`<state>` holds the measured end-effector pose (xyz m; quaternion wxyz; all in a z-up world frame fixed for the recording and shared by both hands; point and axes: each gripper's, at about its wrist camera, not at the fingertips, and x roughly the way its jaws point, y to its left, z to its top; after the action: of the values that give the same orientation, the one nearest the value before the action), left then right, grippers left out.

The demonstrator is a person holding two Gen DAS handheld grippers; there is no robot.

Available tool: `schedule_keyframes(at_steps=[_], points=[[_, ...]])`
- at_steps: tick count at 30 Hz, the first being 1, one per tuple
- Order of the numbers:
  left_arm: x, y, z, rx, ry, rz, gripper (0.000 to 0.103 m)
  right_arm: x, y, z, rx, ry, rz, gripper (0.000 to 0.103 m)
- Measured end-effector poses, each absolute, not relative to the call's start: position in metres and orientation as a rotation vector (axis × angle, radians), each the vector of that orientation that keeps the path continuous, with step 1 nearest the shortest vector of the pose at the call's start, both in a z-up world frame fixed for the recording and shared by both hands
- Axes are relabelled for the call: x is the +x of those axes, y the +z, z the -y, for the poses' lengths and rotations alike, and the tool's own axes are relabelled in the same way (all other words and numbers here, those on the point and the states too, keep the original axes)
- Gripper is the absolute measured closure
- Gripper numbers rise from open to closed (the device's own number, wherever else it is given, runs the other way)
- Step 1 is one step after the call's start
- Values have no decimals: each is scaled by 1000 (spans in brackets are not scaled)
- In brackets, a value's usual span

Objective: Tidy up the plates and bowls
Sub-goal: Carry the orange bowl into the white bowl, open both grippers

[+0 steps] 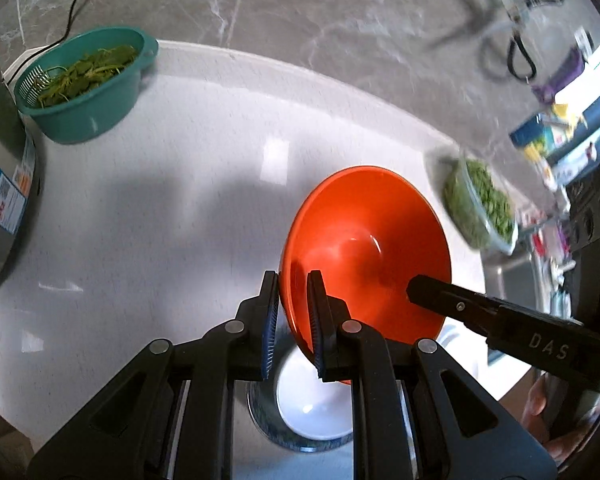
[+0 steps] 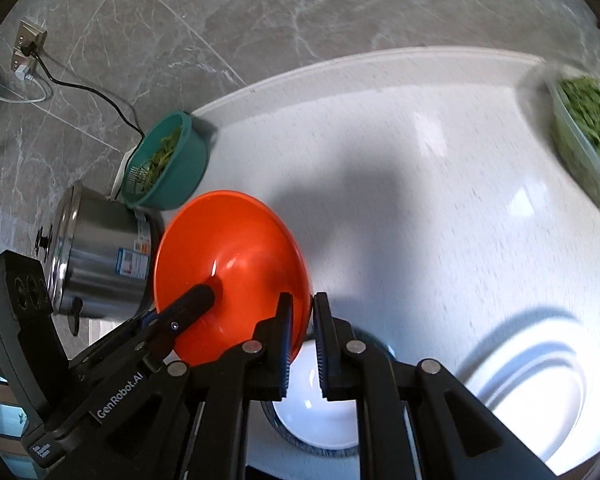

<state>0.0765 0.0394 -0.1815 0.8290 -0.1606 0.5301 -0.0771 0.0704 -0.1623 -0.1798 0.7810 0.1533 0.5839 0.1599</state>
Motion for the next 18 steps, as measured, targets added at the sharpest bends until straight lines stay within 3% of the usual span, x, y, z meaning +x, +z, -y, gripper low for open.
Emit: schedule_keyframes(at_steps=[18], points=[[3,-235,-9,-250,-247,-1253,90,9,-235,185,409,277,-1390,90]])
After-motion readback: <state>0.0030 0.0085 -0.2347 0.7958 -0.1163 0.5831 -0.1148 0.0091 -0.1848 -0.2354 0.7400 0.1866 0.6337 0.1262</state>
